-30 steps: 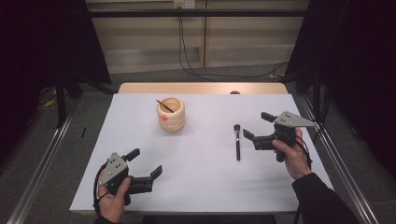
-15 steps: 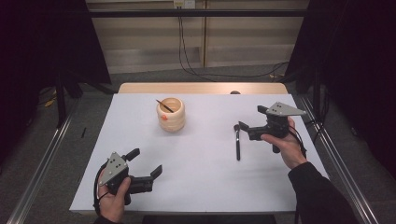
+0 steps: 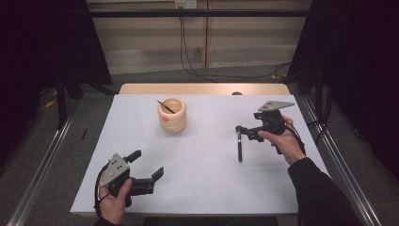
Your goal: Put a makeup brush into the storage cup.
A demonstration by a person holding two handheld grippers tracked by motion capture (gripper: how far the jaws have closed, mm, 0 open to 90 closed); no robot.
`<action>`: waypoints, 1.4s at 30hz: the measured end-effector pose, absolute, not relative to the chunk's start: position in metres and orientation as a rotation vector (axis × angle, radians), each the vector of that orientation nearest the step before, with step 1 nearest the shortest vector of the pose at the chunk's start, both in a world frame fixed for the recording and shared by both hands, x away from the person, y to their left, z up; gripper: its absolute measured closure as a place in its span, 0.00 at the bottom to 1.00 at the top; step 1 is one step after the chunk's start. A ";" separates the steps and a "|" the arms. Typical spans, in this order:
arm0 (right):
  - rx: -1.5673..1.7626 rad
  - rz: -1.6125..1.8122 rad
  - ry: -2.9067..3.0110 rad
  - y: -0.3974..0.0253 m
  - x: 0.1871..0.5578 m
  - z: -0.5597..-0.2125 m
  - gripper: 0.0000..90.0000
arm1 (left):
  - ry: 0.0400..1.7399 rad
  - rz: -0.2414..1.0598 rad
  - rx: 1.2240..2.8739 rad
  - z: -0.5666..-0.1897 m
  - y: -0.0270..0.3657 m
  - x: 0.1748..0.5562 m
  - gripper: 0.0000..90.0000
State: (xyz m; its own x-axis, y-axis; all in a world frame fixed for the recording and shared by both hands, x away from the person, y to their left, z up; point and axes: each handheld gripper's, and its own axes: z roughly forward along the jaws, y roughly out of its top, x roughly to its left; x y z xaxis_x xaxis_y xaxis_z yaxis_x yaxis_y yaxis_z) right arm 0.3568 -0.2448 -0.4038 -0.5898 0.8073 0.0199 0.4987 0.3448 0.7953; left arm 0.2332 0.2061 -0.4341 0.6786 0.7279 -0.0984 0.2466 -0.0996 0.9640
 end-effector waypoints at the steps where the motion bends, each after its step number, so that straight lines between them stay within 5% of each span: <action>1: 1.189 1.105 2.249 -0.245 0.359 -0.405 0.16 | 0.802 0.475 1.661 -0.434 0.206 0.233 0.02; 23: 1.506 0.801 2.492 -0.236 0.390 -0.422 0.31 | 0.820 0.499 1.678 -0.436 0.207 0.235 0.02; 32: 1.534 0.636 2.580 -0.227 0.399 -0.427 0.55 | 0.814 0.510 1.685 -0.435 0.208 0.235 0.02; 42: 1.602 0.495 2.654 -0.222 0.409 -0.429 0.64 | 0.819 0.510 1.683 -0.436 0.208 0.236 0.02</action>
State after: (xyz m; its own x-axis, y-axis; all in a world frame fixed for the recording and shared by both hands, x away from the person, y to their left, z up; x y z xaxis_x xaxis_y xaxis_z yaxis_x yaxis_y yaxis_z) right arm 0.4091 -0.2221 -0.4295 -0.4791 0.8631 0.1596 0.8626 0.4293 0.2677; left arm 0.2360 0.2084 -0.4358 0.6635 0.7435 -0.0832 0.2527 -0.1180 0.9603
